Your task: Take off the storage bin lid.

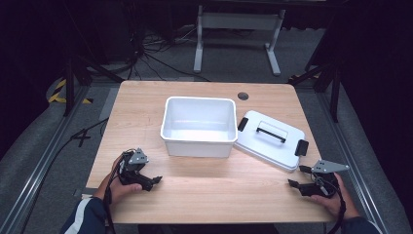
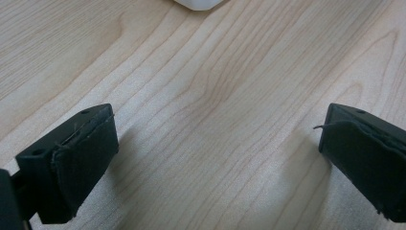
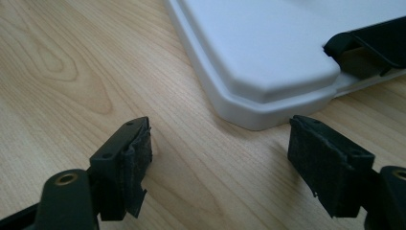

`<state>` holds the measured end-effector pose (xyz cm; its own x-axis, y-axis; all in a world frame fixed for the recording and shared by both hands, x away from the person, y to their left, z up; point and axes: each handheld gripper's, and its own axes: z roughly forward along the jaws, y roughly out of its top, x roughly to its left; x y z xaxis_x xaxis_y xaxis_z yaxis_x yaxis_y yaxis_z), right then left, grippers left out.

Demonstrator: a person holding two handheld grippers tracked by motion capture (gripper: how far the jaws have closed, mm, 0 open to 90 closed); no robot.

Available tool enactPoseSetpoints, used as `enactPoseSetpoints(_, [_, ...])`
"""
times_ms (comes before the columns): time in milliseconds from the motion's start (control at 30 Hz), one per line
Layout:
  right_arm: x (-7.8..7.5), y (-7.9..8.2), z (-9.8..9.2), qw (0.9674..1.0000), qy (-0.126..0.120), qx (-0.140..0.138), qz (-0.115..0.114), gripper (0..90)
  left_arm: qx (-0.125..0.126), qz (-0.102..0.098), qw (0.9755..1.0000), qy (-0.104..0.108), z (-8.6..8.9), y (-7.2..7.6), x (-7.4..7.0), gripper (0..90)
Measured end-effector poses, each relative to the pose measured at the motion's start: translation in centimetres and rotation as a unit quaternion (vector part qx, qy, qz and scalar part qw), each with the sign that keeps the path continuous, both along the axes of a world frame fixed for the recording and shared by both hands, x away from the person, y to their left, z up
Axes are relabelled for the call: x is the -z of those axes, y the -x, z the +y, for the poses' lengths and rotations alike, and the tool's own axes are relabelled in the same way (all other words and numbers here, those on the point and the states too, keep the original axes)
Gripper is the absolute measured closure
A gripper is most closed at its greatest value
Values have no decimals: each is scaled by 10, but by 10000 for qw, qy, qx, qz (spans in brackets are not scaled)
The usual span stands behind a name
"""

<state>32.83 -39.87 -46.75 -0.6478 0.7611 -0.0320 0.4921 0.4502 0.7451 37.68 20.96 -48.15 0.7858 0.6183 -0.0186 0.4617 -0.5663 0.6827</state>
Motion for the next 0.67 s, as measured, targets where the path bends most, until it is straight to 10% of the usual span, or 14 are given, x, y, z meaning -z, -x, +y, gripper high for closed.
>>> enactPoseSetpoints(667, [0, 0, 0, 10000, 1, 1, 1, 234, -76, -31, 10000, 21, -1, 0, 1, 2])
